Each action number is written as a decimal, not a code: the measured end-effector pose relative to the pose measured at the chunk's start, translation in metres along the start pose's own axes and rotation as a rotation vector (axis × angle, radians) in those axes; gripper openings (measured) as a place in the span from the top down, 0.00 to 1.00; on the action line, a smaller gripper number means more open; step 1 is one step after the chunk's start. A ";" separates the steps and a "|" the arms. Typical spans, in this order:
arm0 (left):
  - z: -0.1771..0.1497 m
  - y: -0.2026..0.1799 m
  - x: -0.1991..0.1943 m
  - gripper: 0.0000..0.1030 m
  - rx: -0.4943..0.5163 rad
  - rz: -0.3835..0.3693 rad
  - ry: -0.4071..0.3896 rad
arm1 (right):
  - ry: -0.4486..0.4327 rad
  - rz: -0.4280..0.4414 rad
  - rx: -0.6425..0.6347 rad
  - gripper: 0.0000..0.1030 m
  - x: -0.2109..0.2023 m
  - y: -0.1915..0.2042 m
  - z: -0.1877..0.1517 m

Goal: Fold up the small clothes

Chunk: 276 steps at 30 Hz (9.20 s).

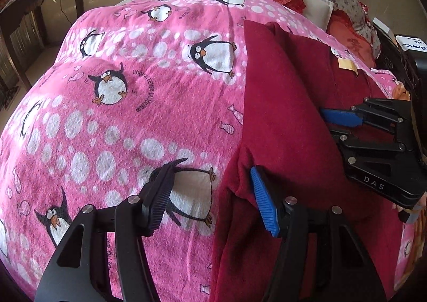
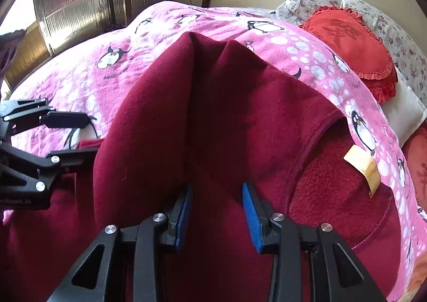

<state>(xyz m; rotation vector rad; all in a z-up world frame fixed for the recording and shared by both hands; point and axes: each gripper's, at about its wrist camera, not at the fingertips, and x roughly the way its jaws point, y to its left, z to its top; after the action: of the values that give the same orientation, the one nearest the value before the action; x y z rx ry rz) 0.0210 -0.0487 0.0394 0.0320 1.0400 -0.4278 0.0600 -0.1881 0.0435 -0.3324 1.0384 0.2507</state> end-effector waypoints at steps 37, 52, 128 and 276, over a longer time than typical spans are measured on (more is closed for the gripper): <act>0.046 -0.047 0.035 0.41 0.047 0.054 0.005 | -0.162 -0.373 0.747 0.69 -0.116 -0.105 -0.170; 0.002 -0.089 0.003 0.41 0.161 0.020 0.020 | -0.100 -0.315 0.825 0.66 -0.117 -0.096 -0.203; 0.025 0.005 -0.062 0.37 0.020 0.067 -0.112 | -0.099 0.230 0.523 0.82 -0.054 -0.081 -0.013; 0.020 -0.052 0.005 0.44 0.142 0.072 -0.015 | -0.145 -0.231 0.812 0.74 -0.140 -0.111 -0.191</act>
<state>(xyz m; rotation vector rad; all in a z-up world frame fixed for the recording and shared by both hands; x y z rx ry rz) 0.0208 -0.1027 0.0541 0.1925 0.9892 -0.4349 -0.1211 -0.3706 0.0935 0.2994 0.8701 -0.3532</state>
